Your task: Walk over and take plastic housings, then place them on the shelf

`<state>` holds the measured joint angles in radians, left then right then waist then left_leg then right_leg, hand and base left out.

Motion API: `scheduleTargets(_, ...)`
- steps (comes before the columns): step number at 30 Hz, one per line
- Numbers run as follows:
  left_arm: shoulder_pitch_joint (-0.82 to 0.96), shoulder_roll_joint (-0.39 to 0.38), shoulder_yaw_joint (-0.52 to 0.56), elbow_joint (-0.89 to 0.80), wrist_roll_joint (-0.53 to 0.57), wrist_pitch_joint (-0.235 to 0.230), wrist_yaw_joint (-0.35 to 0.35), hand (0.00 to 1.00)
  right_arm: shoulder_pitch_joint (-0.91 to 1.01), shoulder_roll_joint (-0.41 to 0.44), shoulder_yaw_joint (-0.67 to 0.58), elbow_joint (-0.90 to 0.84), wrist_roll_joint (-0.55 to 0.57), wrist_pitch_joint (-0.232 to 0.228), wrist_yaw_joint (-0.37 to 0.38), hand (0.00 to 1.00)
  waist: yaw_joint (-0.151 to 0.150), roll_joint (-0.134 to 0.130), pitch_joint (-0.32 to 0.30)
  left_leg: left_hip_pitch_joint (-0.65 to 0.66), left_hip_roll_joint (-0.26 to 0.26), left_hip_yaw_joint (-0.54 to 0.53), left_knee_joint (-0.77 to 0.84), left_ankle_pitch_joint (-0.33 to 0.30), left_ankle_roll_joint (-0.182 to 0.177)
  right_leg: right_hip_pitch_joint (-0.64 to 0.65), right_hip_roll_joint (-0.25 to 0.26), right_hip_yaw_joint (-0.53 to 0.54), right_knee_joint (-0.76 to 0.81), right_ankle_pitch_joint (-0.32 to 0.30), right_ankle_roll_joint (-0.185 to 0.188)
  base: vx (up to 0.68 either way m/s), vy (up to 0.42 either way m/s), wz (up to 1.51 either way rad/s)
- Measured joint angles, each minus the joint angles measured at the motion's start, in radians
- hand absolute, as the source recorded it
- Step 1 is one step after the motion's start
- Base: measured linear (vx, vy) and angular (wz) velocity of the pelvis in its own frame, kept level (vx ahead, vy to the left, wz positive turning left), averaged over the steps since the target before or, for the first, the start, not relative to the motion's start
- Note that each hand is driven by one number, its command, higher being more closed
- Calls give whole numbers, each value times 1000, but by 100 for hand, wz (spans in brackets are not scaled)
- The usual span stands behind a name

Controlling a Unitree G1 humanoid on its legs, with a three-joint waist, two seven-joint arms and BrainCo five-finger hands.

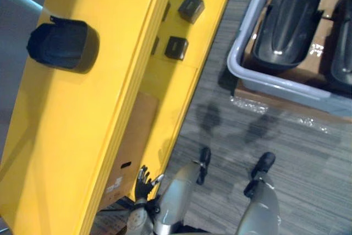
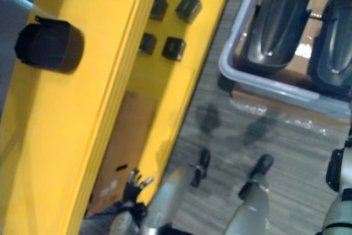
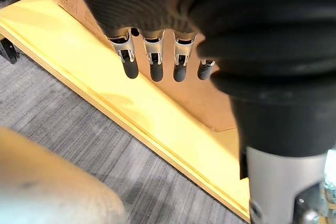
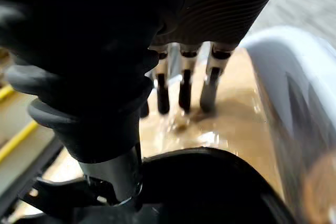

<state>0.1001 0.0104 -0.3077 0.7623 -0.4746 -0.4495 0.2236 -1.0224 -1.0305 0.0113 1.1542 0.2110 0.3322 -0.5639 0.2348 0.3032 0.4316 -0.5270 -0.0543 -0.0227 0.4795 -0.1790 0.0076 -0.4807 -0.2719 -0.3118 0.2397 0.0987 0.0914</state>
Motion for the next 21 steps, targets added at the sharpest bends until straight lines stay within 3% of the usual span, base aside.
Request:
scheduleTargets(12,-3,3,-19,-2,0,-5,0,0,-3,-24,40,9,-266,99,62,100,7,10,-8,1,-1,-21,-8,2,-4,-4,-5,-20,31,-23,1,4,5,4)
scheduleTargets(17,7,5,-18,-42,0,-10,2,0,-4,-24,43,19,-304,89,59,100,6,10,-8,2,-1,-27,-3,3,-5,4,-4,-27,30,-26,-5,-7,10,2)
scheduleTargets(21,11,4,-14,-131,-36,-48,13,0,-6,-21,69,34,-305,58,45,100,1,10,-8,12,2,-40,0,3,-5,31,0,-43,15,-26,-5,-16,22,8)
